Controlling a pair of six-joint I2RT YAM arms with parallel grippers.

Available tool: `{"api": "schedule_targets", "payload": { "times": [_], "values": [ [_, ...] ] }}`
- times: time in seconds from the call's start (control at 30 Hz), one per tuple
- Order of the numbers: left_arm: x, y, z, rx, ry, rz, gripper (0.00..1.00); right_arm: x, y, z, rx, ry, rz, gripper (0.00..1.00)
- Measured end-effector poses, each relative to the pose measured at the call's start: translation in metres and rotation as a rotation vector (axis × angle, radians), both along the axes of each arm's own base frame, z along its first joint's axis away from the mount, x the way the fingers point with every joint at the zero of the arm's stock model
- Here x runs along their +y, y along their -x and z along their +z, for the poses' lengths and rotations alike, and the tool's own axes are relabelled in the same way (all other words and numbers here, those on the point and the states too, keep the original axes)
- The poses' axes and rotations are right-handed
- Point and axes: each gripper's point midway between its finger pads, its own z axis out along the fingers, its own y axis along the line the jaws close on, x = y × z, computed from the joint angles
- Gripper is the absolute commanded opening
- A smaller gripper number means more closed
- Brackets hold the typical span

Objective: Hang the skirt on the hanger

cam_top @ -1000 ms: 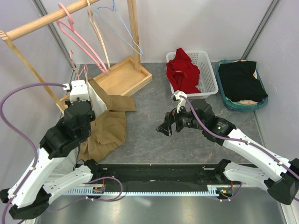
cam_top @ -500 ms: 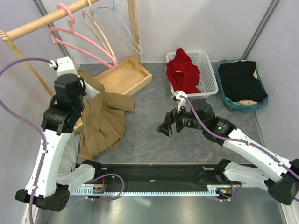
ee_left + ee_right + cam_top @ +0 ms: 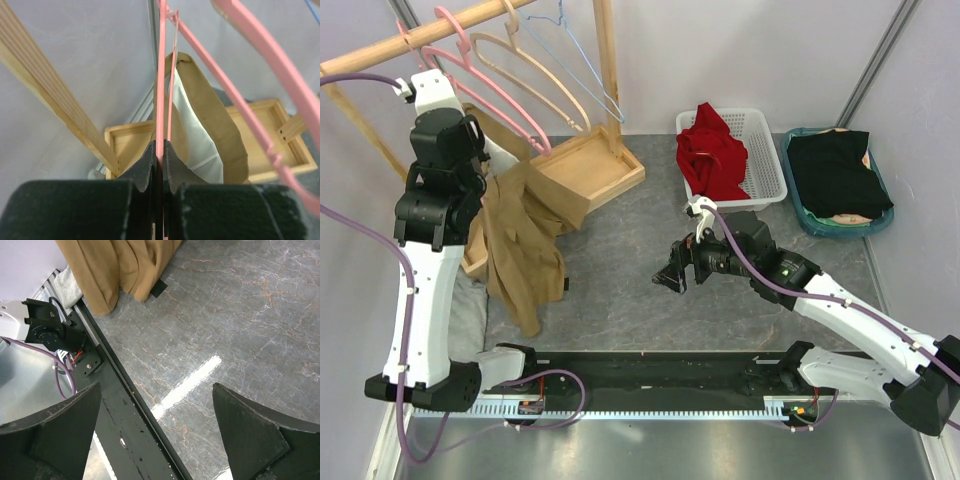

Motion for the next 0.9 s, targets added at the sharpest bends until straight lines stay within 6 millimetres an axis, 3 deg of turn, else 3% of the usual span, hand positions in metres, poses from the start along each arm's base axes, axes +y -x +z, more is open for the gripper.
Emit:
{"api": "schedule_targets", "payload": {
  "times": [0.13, 0.37, 0.67, 0.7, 0.77, 0.8, 0.9],
  "values": [
    [0.011, -0.007, 0.009, -0.016, 0.003, 0.041, 0.02, 0.0, 0.0, -0.001, 0.003, 0.003, 0.002, 0.98],
    [0.018, -0.006, 0.005, -0.009, 0.02, 0.06, 0.02, 0.002, -0.001, -0.007, 0.017, 0.016, 0.005, 0.98],
    [0.021, -0.012, -0.027, 0.023, 0.101, 0.062, 0.02, 0.003, -0.001, -0.009, 0.022, 0.018, 0.004, 0.98],
    [0.021, -0.013, -0.028, 0.013, 0.111, 0.064, 0.07, 0.003, -0.001, -0.009, 0.022, 0.018, 0.004, 0.98],
    [0.021, -0.013, -0.029, -0.004, 0.127, 0.06, 0.39, 0.003, -0.002, -0.009, 0.023, 0.018, 0.002, 0.98],
    [0.02, -0.012, -0.028, -0.011, 0.133, 0.059, 0.61, 0.002, -0.002, -0.009, 0.023, 0.019, -0.001, 0.98],
    [0.017, 0.003, -0.026, -0.019, 0.156, 0.045, 0.78, 0.0, -0.005, -0.011, 0.025, 0.028, -0.026, 0.98]
  ]
}}
